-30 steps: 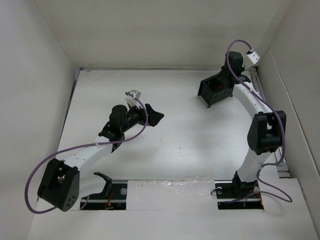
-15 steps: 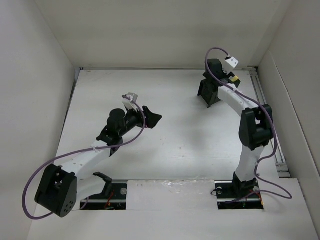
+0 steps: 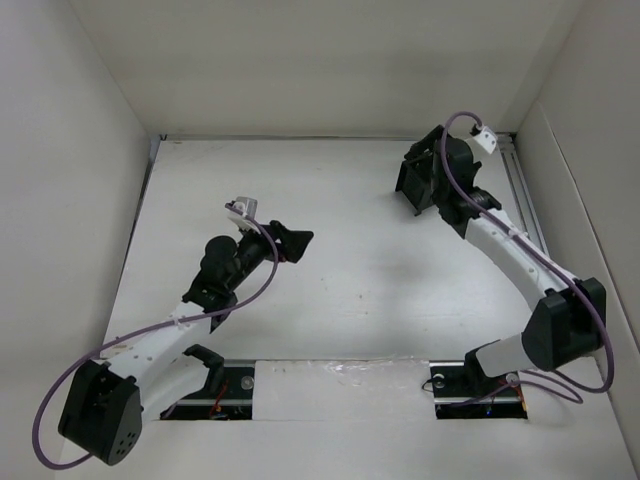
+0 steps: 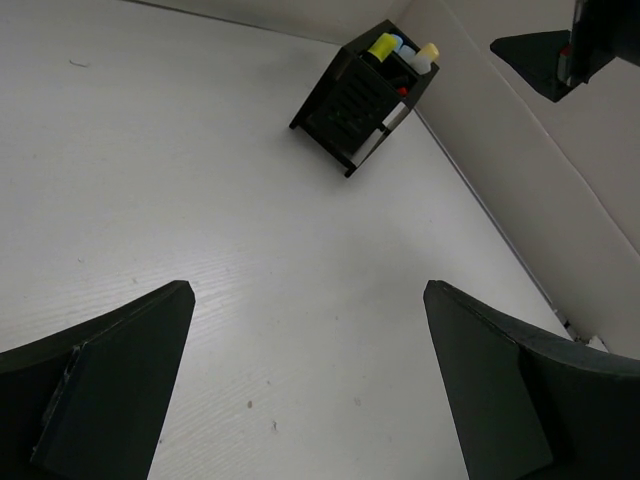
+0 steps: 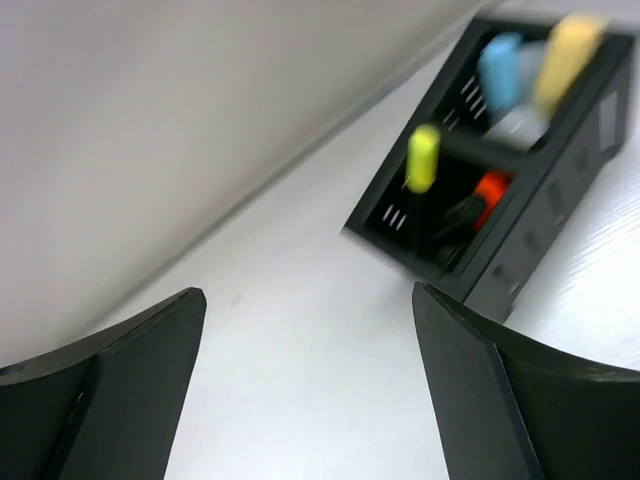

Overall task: Sort the stationery into containers
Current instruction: Reset both arms

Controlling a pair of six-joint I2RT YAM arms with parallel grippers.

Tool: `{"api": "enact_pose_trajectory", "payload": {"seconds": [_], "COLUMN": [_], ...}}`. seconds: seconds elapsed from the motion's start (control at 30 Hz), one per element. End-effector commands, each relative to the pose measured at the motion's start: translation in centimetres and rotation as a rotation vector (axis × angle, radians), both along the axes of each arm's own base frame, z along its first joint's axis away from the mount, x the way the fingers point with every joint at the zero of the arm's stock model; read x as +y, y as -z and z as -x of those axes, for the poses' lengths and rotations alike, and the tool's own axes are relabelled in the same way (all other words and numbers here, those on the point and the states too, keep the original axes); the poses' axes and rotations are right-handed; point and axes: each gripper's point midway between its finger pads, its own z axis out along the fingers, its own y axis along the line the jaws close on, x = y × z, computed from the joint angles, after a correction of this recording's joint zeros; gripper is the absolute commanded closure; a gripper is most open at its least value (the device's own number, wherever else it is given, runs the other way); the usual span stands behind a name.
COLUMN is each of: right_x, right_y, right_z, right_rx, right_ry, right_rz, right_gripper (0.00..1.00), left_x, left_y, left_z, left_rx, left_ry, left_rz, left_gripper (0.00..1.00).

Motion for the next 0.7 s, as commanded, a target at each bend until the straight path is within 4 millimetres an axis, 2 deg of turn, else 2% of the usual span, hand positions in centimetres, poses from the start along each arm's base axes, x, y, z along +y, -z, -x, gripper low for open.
{"api": "enact_pose_trajectory", "payload": {"seconds": [0.0,0.07,0.1,0.13,0.23,0.27,0.3,0.33,0.37,0.47,0.63,0.67], "right_x": [5.6,7.8,9.3,9.8,12.0,12.3,13.1,13.1,13.3,13.2,12.4,12.1], "right_y": [1.6,2.7,4.3,4.2,6.2,7.0,7.2,8.1,8.7,9.0,7.2,7.4], "right_z": [1.7,3.0,4.1,4.9,7.7,8.2,9.1,9.9,10.3,12.2,14.5,15.2], "right_rx": [0.019,0.047,0.083,0.078,0.119,0.136,0.141,0.163,0.175,0.192,0.144,0.154], "right_ry": [-0.23,-0.331,-0.376,-0.393,-0.478,-0.489,-0.522,-0.532,-0.543,-0.555,-0.534,-0.532], "right_rz": [-0.053,-0.05,-0.042,-0.043,-0.036,-0.03,-0.031,-0.023,-0.01,0.009,0.005,0.016], "right_gripper": [0.1,0.1,0.1,0.11,0.14,0.23,0.26,0.28,0.34,0.48,0.48,0.48], "left_x": [-0.6,-0.7,-0.7,-0.7,-0.6,-0.1,0.1,0.1,0.1,0.2,0.3,0.3], "left_y": [-1.0,-0.6,-0.6,-0.8,-0.7,-0.8,-1.1,-0.3,-0.3,-0.1,1.0,1.0], "left_z": [-0.2,-0.4,-0.4,-0.4,-0.1,-0.3,-0.3,-0.2,-0.2,-0.2,-0.4,-0.4], "left_rx": [-0.027,-0.015,-0.015,-0.019,-0.03,-0.037,-0.046,-0.027,-0.022,-0.014,0.005,0.005], "left_ry": [0.028,0.028,0.028,0.028,0.028,-0.001,-0.01,-0.011,-0.011,-0.02,-0.031,-0.031], "left_rz": [0.025,0.019,0.019,0.031,0.036,0.028,0.033,0.023,0.03,0.026,0.018,0.018], "left_gripper": [0.0,0.0,0.0,0.0,0.0,0.0,0.0,0.0,0.0,0.0,0.0,0.0]}}
